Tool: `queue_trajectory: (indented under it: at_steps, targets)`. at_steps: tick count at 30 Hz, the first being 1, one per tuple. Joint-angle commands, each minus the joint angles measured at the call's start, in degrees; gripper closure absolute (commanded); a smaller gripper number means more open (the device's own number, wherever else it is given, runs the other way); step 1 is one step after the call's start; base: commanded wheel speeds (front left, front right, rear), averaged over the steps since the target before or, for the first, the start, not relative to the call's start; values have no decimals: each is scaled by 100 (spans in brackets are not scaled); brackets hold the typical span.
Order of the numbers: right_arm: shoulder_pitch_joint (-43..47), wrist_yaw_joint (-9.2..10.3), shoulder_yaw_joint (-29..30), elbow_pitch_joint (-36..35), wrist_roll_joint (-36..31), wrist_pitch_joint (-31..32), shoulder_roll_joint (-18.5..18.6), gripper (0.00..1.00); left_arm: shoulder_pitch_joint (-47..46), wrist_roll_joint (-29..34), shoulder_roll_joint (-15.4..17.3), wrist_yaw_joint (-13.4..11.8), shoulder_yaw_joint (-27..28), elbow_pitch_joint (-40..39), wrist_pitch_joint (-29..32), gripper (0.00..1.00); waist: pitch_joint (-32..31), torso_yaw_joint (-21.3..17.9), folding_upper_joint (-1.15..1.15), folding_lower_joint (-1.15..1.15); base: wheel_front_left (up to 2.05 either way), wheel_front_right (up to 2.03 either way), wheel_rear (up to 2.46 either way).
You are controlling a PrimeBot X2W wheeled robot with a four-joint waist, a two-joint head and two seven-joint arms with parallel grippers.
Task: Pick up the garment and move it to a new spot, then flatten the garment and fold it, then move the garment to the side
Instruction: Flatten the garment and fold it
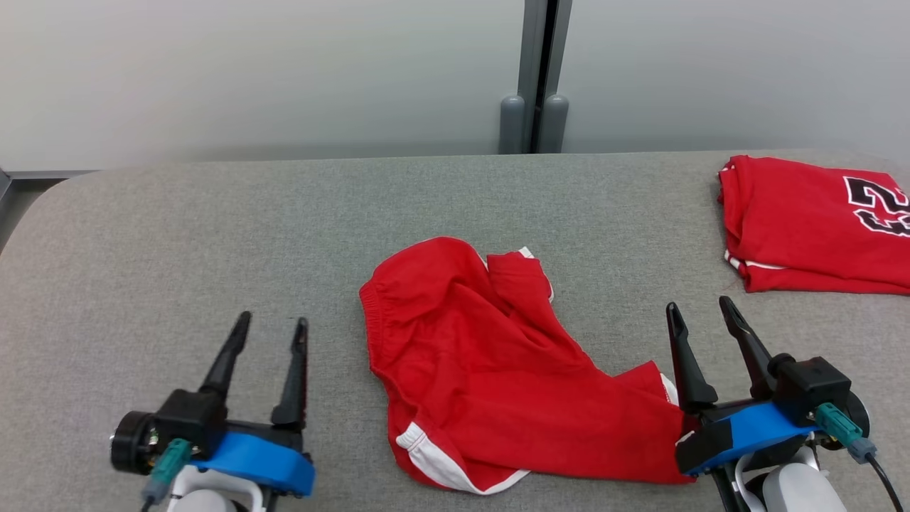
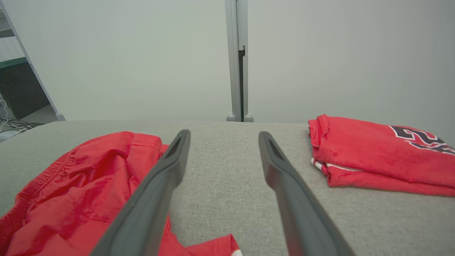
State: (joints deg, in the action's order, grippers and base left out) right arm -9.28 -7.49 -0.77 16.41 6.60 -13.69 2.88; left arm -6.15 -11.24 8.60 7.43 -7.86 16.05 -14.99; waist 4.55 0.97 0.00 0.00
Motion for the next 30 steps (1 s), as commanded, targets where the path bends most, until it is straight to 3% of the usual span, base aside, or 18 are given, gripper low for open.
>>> queue_trajectory:
  at_steps: [1,6,16,22,30]
  targets:
    - [-108,-1,-14,39,-1,-38,3,0,-124,-20,70,11,-213,-20,22,0,-20,-33,0,0,0,0,0]
    - [-92,-1,-52,90,9,-56,4,0,-264,-215,200,11,-835,-81,205,0,-45,-99,0,0,0,0,0]
    - [61,-1,10,160,-34,-55,3,0,-205,-951,728,10,-2289,-300,1120,0,-117,-264,0,0,0,0,0]
    - [73,-1,39,148,-24,-43,3,0,-65,-1318,964,10,-2691,-253,1418,0,-65,-329,0,0,0,0,0]
    - [-1,-1,17,154,-16,-37,4,0,-119,-1671,942,10,-3161,284,1620,0,43,-408,0,0,0,0,0]
